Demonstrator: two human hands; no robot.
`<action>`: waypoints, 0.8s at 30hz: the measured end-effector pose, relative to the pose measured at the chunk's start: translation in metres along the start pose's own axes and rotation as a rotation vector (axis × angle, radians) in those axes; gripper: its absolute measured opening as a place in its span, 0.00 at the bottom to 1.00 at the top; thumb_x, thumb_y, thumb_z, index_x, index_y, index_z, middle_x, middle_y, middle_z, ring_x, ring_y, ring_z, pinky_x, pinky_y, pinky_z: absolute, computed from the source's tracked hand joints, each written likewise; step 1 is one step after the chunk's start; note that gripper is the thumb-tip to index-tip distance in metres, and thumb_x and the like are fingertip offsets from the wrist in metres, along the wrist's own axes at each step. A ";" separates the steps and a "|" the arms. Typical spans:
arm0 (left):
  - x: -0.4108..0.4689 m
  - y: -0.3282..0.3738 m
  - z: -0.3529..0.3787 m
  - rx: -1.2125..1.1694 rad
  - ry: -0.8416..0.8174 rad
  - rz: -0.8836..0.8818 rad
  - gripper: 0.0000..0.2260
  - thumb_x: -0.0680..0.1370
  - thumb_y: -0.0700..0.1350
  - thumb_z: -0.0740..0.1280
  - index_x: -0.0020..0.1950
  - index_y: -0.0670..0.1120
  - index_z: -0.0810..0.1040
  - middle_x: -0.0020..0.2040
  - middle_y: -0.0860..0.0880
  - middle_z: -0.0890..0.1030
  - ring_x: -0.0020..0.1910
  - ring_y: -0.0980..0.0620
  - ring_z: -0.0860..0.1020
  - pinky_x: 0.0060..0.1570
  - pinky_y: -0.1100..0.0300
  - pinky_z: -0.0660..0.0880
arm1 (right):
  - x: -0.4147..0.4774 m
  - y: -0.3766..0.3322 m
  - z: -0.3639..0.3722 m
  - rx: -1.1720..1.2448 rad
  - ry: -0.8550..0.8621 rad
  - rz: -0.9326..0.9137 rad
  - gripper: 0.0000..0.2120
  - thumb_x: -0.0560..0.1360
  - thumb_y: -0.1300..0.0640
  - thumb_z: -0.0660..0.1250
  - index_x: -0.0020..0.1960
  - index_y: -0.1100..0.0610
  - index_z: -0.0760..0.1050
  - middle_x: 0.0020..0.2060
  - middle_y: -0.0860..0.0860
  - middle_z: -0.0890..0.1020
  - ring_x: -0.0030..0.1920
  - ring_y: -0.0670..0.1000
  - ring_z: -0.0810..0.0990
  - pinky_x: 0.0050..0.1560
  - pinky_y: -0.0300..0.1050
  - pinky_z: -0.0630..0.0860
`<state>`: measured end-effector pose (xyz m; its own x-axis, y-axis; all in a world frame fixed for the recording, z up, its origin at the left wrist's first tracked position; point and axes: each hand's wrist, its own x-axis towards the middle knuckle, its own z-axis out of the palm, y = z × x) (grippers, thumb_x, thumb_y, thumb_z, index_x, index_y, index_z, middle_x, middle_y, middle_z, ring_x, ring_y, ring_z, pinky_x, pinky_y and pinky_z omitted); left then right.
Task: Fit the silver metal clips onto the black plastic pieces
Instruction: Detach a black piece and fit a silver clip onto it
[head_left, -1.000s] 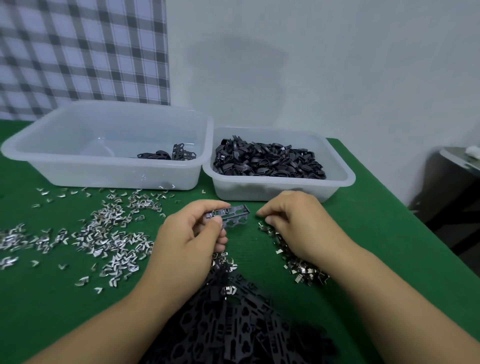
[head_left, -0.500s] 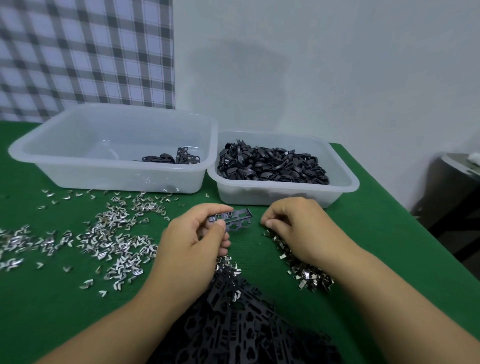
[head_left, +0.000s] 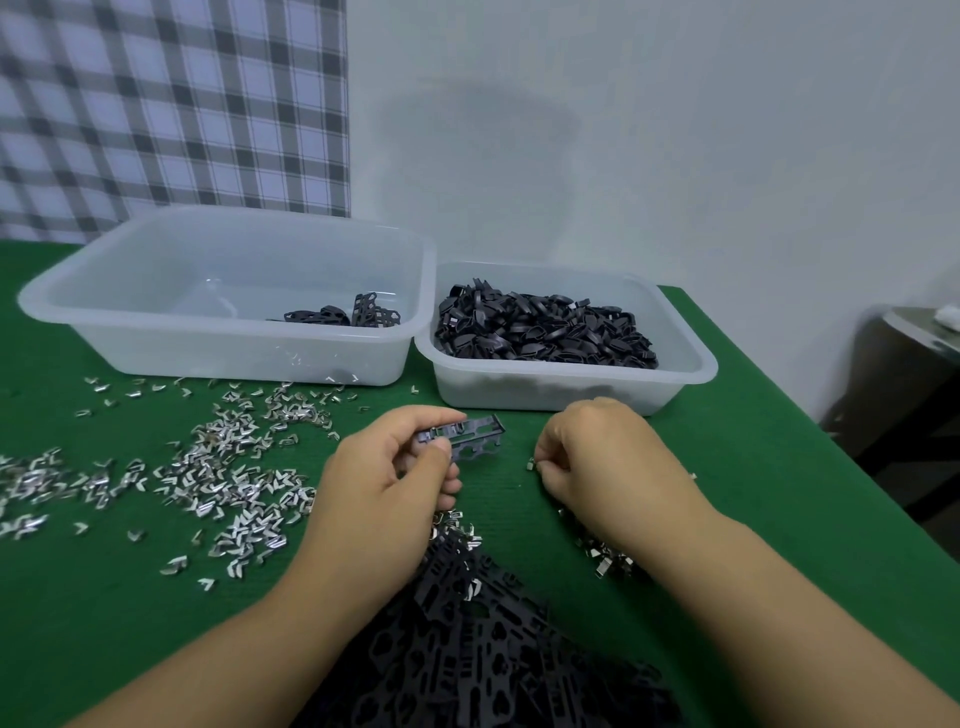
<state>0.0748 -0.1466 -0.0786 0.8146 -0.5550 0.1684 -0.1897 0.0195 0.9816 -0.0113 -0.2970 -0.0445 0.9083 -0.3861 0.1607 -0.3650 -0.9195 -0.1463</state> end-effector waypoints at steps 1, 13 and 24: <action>0.000 0.000 0.000 0.000 0.002 -0.002 0.14 0.78 0.37 0.63 0.47 0.55 0.82 0.30 0.53 0.81 0.33 0.55 0.81 0.38 0.62 0.79 | 0.000 0.000 0.001 -0.013 0.006 -0.009 0.05 0.73 0.57 0.63 0.43 0.52 0.78 0.42 0.49 0.80 0.48 0.51 0.74 0.49 0.47 0.74; -0.002 0.003 0.000 0.089 -0.008 0.063 0.14 0.77 0.37 0.64 0.49 0.57 0.82 0.31 0.53 0.78 0.34 0.53 0.81 0.42 0.52 0.81 | -0.022 -0.004 0.006 0.556 0.207 0.101 0.08 0.70 0.62 0.67 0.36 0.50 0.73 0.29 0.45 0.76 0.30 0.40 0.72 0.31 0.28 0.67; -0.007 0.005 0.000 0.380 -0.068 0.245 0.01 0.71 0.51 0.69 0.41 0.58 0.80 0.38 0.58 0.80 0.39 0.57 0.77 0.36 0.69 0.71 | -0.023 -0.014 0.010 0.824 0.239 0.025 0.10 0.68 0.65 0.70 0.37 0.50 0.79 0.31 0.45 0.79 0.29 0.41 0.72 0.31 0.34 0.70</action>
<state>0.0684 -0.1432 -0.0753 0.6854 -0.6257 0.3726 -0.5702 -0.1429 0.8090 -0.0254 -0.2742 -0.0557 0.8008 -0.4958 0.3359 -0.0352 -0.5989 -0.8001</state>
